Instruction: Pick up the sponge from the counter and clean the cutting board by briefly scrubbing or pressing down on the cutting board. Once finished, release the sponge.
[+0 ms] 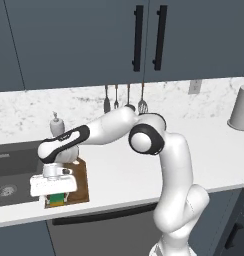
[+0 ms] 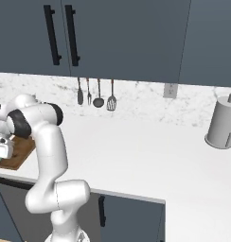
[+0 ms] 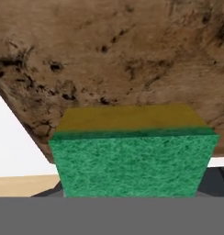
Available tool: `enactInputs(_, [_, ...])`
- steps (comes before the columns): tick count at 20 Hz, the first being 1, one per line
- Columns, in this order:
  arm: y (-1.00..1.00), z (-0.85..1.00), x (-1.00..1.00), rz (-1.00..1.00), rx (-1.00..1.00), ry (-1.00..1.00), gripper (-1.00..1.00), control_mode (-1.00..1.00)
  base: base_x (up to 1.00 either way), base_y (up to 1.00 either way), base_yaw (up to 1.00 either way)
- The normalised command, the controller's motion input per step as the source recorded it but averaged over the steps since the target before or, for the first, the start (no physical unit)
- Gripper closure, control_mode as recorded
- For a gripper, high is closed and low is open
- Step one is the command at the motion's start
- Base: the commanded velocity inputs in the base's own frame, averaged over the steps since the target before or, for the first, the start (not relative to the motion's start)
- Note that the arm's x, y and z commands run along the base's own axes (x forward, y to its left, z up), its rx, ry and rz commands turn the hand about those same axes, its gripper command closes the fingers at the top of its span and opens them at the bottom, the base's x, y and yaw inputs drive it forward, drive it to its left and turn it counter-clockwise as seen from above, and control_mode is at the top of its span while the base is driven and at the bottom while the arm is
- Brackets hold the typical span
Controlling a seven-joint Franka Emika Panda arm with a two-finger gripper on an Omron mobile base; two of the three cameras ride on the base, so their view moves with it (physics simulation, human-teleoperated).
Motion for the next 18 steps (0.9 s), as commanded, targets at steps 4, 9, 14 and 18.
enactInputs(4, [-0.1, -0.33, 0.48, -0.02, -0.03, 0.0, 1.0, -1.0, 0.0, 0.0, 0.0])
enactInputs(9, [-0.17, -0.24, 0.53, -0.03, -0.01, 0.0, 1.0, -1.0, 0.0, 0.0, 0.0])
enactInputs(14, [-0.28, -0.29, 0.5, 0.0, 0.0, 0.0, 1.0, -1.0, 0.0, 0.0, 0.0])
enactInputs(18, [-0.16, -0.37, 0.61, 0.0, -0.03, 0.0, 1.0, -1.0, 0.0, 0.0, 0.0])
